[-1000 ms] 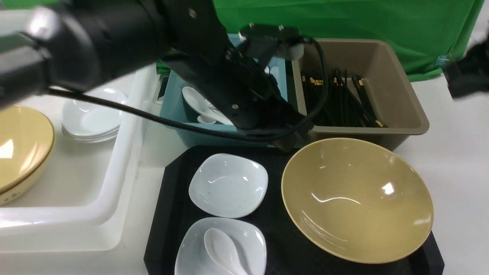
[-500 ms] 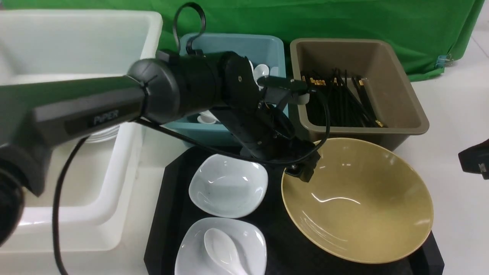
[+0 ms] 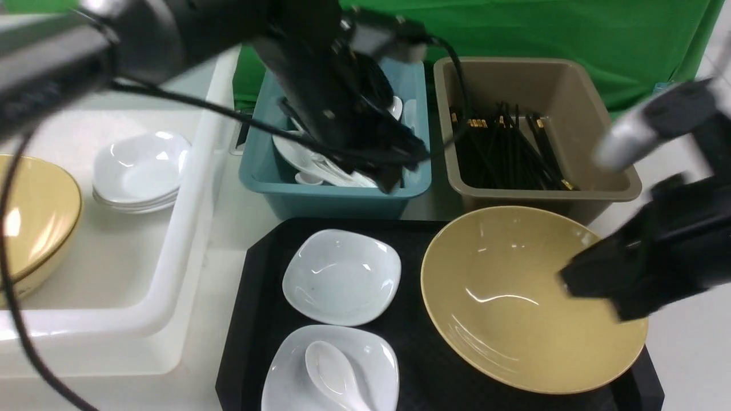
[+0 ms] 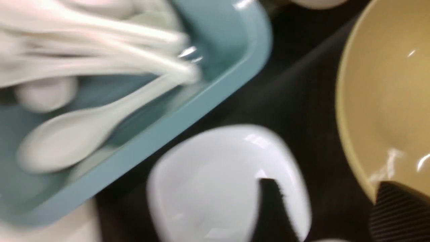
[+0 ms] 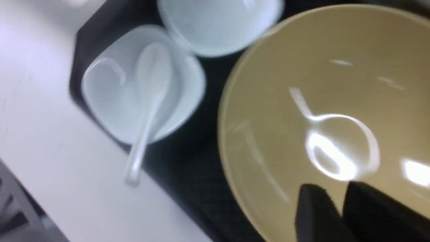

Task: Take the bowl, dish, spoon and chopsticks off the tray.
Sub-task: Use the left arm to grab the soup spoon in the middle

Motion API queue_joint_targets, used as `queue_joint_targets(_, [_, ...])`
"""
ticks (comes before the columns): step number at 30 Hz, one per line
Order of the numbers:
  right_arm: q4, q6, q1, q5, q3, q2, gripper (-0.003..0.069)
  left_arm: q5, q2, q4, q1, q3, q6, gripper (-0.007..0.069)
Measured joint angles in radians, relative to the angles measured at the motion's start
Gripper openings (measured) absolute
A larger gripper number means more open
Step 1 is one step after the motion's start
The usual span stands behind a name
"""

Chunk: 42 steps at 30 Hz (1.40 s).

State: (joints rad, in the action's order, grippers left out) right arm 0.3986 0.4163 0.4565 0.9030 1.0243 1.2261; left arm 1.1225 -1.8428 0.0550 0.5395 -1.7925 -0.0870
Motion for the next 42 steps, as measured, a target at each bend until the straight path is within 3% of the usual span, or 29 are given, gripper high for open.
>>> queue_joint_targets(1, [-0.034,-0.006,0.042,-0.022,0.000,0.027,0.0219,0.025,0.014,-0.008,-0.013,-0.004,0.002,0.0268])
queue_joint_targets(2, [-0.101,-0.034,0.111,-0.055,0.000,0.072,0.0290,0.061,0.039,-0.021,-0.045,-0.006,0.006,0.0147])
queue_joint_targets(4, [-0.206,-0.111,0.185,-0.085,0.000,0.124,0.0380,0.079,0.062,-0.013,-0.089,-0.001,0.006,0.0053])
queue_joint_targets(6, [-0.291,-0.194,0.231,-0.095,0.006,0.158,0.0477,0.084,0.089,0.028,-0.147,0.026,0.006,0.0011])
queue_joint_targets(10, [-0.333,-0.248,0.250,-0.101,0.034,0.169,0.0529,0.090,0.124,0.103,-0.228,0.107,-0.011,-0.0004])
queue_joint_targets(14, [-0.353,-0.264,0.250,-0.074,0.091,0.169,0.0516,0.089,0.132,0.154,-0.240,0.211,-0.026,-0.0005])
queue_joint_targets(18, [-0.346,-0.265,0.251,-0.066,0.124,0.169,0.0498,0.089,0.131,0.164,-0.187,0.322,-0.051,0.0006])
queue_joint_targets(22, [-0.234,-0.195,0.286,-0.067,0.128,0.177,0.0494,0.098,0.132,0.097,-0.114,0.383,-0.066,0.0032])
queue_joint_targets(26, [-0.182,-0.110,0.354,-0.077,0.135,0.224,0.0494,0.095,0.166,0.066,-0.127,0.384,-0.016,0.0035])
queue_joint_targets(33, [-0.156,-0.126,0.380,-0.074,0.179,0.340,0.0494,0.045,0.360,0.055,-0.166,0.486,-0.002,0.0036])
queue_joint_targets(37, [-0.186,-0.134,0.380,-0.025,0.232,0.362,0.0490,-0.003,0.460,0.157,-0.166,0.549,-0.102,0.0036])
queue_joint_targets(38, [-0.241,-0.150,0.378,0.007,0.262,0.363,0.0475,-0.013,0.481,0.238,-0.166,0.571,-0.168,0.0036])
queue_joint_targets(42, [-0.419,-0.228,0.344,0.125,0.336,0.338,0.0310,-0.068,0.483,0.424,-0.137,0.631,-0.343,0.0036])
